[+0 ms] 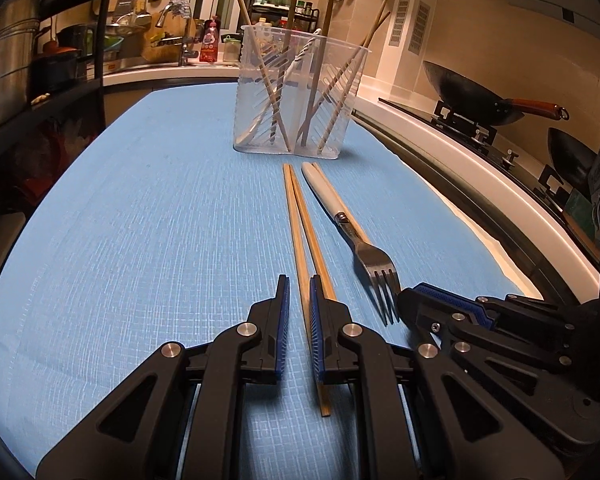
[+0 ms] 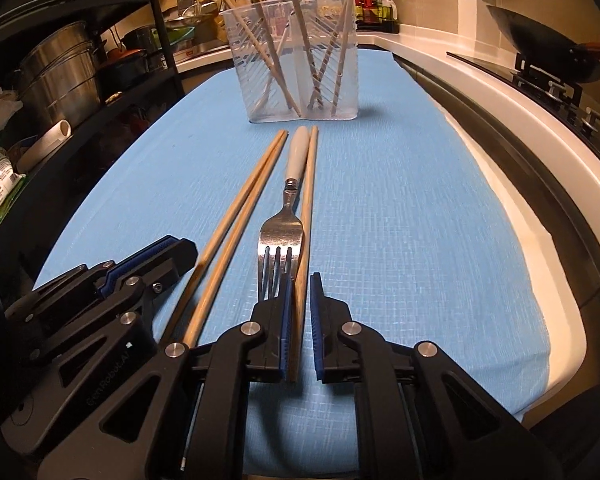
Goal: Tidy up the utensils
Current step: 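Grasp a wooden chopstick with right tool while left tool grasps another chopstick, then lift and carry the chopstick with left tool while right tool carries its chopstick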
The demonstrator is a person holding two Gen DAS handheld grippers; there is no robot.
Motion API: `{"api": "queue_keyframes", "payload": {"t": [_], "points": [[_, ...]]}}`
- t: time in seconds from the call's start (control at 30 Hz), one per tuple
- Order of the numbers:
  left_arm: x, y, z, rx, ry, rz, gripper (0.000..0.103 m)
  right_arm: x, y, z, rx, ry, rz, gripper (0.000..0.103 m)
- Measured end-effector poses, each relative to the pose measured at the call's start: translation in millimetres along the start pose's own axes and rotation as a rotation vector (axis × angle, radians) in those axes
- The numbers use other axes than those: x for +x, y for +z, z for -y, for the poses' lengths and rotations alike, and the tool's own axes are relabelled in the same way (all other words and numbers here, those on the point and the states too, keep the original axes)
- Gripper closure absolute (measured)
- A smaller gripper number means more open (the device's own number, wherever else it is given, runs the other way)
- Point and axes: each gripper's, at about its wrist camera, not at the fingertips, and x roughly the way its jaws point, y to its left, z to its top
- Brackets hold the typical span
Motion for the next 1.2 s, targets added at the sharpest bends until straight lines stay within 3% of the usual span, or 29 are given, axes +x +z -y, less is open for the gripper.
{"api": "queue_keyframes", "payload": {"t": [0.27,0.43,0.47,0.73,0.9,1.0,1.2], "points": [[8,-5,9,0.038,0.001,-0.034,0.093,-2,1,8,0.03,0.001,0.006,0.096],[8,-6,18,0.107,0.084,-0.029,0.093,-2,0,8,0.028,-0.009,0.006,0.094],[7,-5,16,0.1,0.091,-0.028,0.097,-2,0,8,0.025,-0.009,0.005,0.094],[0,-2,-11,0.017,0.205,-0.007,0.097,-3,1,15,0.053,-0.047,0.019,0.096],[1,-1,-14,0.013,0.214,-0.015,0.097,2,-2,7,0.027,-0.025,-0.004,0.093],[1,-1,-15,0.011,0.206,-0.016,0.097,2,-2,3,0.003,-0.03,-0.003,0.096],[1,-1,-14,0.013,0.216,-0.012,0.097,2,0,16,0.04,-0.119,0.012,0.097]]}}
